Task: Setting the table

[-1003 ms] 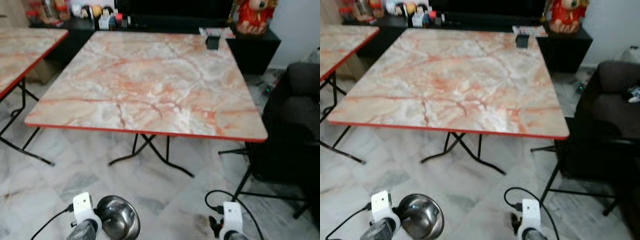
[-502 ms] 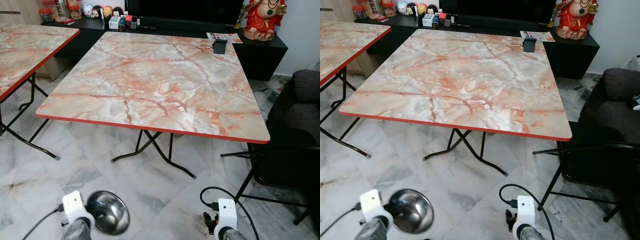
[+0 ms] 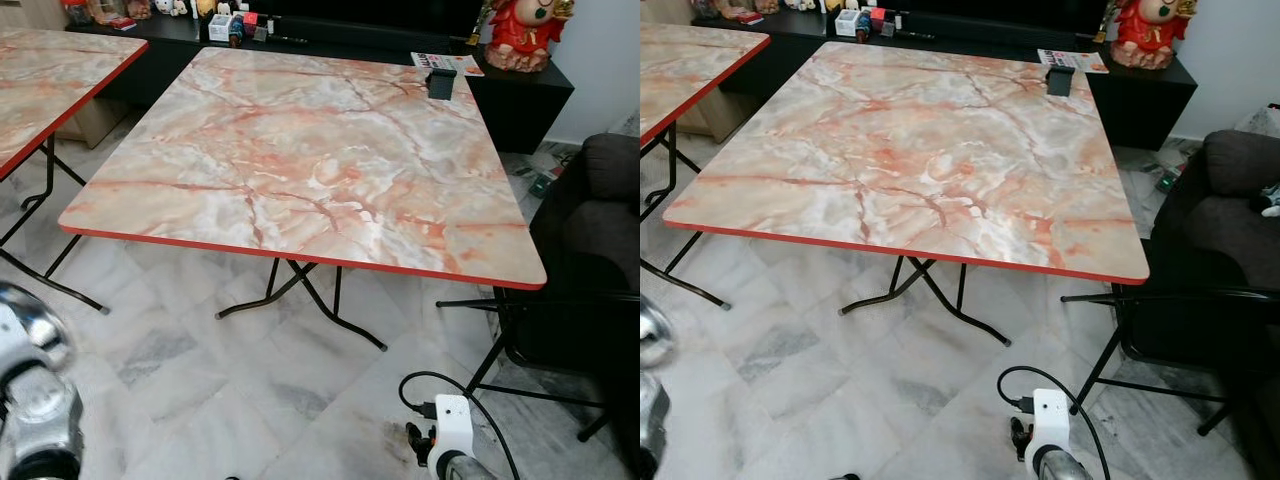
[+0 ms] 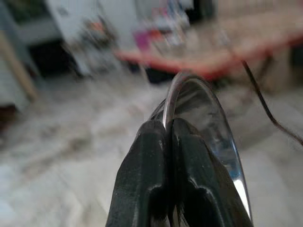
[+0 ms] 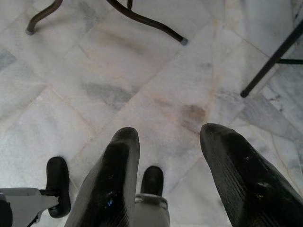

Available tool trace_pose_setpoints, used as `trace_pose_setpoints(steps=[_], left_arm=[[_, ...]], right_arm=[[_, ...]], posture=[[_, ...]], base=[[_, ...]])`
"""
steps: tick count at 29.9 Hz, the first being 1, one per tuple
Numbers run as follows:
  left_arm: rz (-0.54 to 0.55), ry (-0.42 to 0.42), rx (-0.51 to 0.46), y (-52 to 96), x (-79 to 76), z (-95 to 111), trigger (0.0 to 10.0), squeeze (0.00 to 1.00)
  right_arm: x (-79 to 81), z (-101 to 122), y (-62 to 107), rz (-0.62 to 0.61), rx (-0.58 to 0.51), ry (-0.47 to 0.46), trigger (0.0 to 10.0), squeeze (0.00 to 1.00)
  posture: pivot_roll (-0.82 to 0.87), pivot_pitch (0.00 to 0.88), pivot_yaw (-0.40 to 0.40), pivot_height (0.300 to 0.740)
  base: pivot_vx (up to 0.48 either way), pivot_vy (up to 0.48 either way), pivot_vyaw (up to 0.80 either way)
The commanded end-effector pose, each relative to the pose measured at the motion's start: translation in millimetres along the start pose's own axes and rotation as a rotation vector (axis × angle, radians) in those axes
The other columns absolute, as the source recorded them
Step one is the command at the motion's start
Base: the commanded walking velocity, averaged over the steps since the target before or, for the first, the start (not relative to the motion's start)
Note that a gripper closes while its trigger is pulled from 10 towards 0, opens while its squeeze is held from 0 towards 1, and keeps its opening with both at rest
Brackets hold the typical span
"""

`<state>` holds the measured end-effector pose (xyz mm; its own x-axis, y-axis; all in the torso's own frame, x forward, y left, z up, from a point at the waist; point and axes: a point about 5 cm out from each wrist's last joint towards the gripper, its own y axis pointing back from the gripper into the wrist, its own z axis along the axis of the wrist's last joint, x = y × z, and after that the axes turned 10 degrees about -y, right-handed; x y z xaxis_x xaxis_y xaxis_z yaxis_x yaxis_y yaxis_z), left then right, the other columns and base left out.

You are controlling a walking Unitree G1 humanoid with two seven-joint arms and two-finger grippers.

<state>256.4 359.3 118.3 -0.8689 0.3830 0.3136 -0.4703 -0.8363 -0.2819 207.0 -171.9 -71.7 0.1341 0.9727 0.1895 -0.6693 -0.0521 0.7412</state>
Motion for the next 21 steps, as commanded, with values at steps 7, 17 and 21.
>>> trace_pose_setpoints(steps=[7,17,21], left_arm=[[0.015,0.259,-0.435,-25.7,-4.0,130,10.0,0.0],[-0.741,0.894,-0.144,37.9,-101.6,173,10.0,0.0],[-0.912,1.028,0.028,65.9,-124.4,166,10.0,0.0]], right_arm=[[-0.2,-4,0.6,0.001,0.016,0.001,10.0,0.0],[-2.4,-4,0.9,-0.011,0.015,-0.003,10.0,0.0],[-4.3,-4,1.4,-0.017,0.014,-0.01,10.0,0.0]], posture=[[0.1,0.118,-0.084,0.74],[0.08,0.09,-0.072,0.74],[0.07,0.079,-0.071,0.74]], base=[[0.0,0.0,0.0],[0.0,0.0,0.0],[0.0,0.0,0.0]])
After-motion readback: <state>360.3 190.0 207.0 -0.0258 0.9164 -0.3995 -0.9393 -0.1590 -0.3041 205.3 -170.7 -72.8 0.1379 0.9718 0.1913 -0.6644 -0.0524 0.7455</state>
